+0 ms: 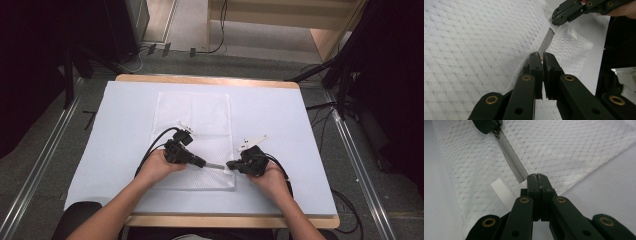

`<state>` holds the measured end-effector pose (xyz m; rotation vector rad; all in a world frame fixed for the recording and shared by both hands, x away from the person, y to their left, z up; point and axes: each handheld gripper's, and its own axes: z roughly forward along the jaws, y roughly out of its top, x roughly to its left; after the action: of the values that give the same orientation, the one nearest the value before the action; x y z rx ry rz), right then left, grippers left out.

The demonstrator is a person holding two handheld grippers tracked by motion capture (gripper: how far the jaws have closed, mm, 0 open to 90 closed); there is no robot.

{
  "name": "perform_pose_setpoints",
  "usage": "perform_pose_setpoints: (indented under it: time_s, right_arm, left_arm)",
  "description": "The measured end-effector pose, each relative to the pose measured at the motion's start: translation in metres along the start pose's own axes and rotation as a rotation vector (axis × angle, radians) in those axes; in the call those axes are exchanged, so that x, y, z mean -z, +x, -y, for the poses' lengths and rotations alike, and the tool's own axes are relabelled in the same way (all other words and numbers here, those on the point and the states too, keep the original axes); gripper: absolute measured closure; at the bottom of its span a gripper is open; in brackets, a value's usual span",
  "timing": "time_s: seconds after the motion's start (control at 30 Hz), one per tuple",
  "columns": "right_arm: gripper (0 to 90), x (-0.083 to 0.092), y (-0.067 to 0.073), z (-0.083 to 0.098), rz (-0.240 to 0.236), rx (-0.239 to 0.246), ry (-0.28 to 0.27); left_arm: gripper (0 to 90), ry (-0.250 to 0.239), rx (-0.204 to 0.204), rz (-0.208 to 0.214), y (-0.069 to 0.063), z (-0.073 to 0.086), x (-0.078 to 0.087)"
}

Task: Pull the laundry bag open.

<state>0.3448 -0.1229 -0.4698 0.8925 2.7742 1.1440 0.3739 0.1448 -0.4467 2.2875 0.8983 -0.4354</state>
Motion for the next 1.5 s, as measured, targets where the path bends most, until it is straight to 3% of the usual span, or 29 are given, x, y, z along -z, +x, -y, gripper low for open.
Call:
perform_pose_setpoints:
  time_s: [0.27,0.53,1.07,1.5]
  right_arm:
    - [90.0,0.000,-0.002,0.000,-0.014,-0.003,0.002]
    - [90.0,0.000,-0.004,-0.001,-0.025,-0.005,0.006]
    - [90.0,0.000,-0.006,-0.002,-0.042,0.007,0.013]
    - [90.0,-0.001,-0.006,-0.002,-0.045,0.007,0.013]
  left_arm:
    - [88.2,-0.009,0.026,0.008,0.007,0.005,0.009]
    - [88.2,0.005,0.022,-0.014,0.007,0.009,0.011]
    - [88.1,-0.008,0.041,-0.052,0.006,0.027,0.035]
    - [88.1,-0.017,0.092,-0.076,0.016,0.045,0.052]
